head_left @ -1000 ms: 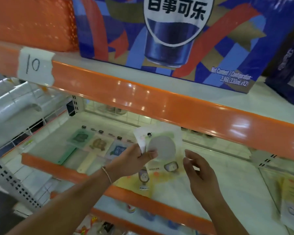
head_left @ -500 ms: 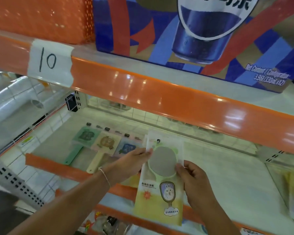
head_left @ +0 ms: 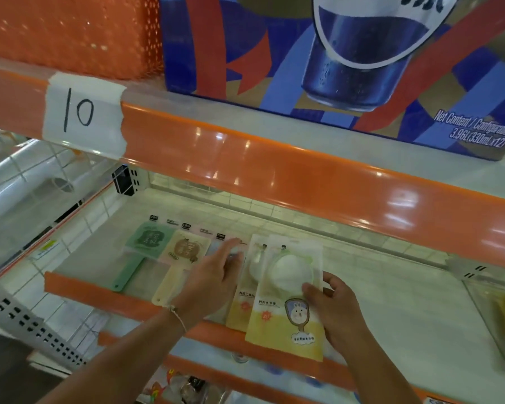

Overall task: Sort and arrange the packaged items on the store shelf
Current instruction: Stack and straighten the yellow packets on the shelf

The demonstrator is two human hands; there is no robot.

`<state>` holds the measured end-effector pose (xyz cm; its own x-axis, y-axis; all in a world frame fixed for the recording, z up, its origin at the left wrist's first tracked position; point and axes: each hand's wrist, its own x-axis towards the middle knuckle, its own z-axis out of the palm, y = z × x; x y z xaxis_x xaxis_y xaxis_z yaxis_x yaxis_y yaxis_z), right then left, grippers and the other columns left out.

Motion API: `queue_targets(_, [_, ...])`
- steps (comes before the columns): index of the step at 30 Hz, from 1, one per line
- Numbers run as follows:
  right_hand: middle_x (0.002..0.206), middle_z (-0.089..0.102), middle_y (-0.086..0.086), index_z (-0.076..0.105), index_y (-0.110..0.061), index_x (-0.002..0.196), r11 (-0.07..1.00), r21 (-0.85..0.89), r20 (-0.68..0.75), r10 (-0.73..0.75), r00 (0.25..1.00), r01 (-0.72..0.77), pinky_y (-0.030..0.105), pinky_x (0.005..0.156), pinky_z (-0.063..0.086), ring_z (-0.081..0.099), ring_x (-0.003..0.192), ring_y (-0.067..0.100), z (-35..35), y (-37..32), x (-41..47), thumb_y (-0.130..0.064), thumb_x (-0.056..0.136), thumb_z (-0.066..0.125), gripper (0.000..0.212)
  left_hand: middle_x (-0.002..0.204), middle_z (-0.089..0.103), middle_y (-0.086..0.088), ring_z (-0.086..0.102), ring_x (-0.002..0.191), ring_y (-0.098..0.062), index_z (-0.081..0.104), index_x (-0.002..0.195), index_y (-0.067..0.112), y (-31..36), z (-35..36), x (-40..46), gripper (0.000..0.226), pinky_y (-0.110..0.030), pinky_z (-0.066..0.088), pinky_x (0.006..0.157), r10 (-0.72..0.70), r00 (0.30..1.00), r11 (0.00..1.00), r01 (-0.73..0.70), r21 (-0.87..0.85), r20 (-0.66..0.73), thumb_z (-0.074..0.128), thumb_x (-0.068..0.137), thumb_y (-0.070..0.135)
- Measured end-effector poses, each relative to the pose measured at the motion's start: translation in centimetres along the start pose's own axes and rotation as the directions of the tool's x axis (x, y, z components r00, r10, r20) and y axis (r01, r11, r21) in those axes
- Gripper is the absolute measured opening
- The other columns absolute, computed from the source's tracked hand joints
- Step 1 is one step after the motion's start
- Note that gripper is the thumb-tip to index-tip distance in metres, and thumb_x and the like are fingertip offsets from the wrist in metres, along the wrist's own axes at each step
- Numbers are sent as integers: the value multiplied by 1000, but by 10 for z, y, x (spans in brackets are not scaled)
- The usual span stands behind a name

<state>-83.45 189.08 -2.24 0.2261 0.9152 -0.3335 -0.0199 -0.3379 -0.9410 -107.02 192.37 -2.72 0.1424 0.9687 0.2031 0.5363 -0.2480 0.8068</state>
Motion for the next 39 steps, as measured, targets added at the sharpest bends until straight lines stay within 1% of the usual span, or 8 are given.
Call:
queue_targets(2, [86,77,15,64,-12,113,999,-43,-25,-12,1000,11,51,79,60,75,81,32,0,5,11,-5,88,70,27,79,67,3,61,74,-12,58,126,15,-14,-4,-7,39,-32,52,67,201,979,952,-190,240,-20,35,100,35])
queue_targets(5, [88,76,15,65,-14,113,998,-69,-30,-11,999,8,55,83,58,74,85,33,6,9,24,-7,87,72,28,100,68,3,58,95,-15,67,113,12,-35,0,-19,38,-31,47,87,314,949,878,-302,372,30,38,99,32])
queue_targets(9, [86,76,12,65,-15,110,991,-127,-10,-44,999,42,48,80,59,74,83,29,18,10,34,-9,87,71,24,96,65,6,54,92,-14,71,98,18,-50,6,-28,32,-24,34,85,419,908,814,-376,442,0,42,97,32])
queue_targets(15, [78,75,4,69,-20,100,932,-350,-20,-112,994,98,38,67,56,71,74,22,24,13,39,-21,85,73,15,85,55,4,49,85,-19,69,90,18,-55,9,-29,24,-39,41,79,461,887,783,-399,478,-15,48,95,30])
queue_targets(20, [63,58,-1,69,-19,87,812,-566,-6,-178,984,144,25,51,42,52,53,11,22,19,38,-38,84,71,19,81,53,4,50,85,-20,66,84,17,-57,12,-30,22,-39,41,80,479,878,748,-409,523,2,54,92,33])
queue_targets(25, [73,65,0,67,-17,113,744,-652,12,-182,983,146,21,55,41,59,63,10,20,22,39,-47,86,66,40,80,53,3,49,86,-20,65,78,16,-58,12,-30,33,-41,41,82,476,879,746,-413,522,17,46,94,38])
queue_targets(29, [79,69,13,67,-13,91,708,-686,36,-198,980,168,36,63,52,57,61,16,22,19,39,-43,87,66,30,87,56,2,51,95,-22,67,78,17,-56,10,-31,41,-42,40,86,453,891,751,-397,527,27,41,96,42])
queue_targets(39, [77,70,7,70,-14,89,693,-697,50,-205,977,181,32,62,51,67,71,20,26,16,32,-39,88,67,25,114,63,0,49,122,-26,72,95,21,-53,8,-33,41,-49,41,92,402,912,733,-376,567,84,39,96,46])
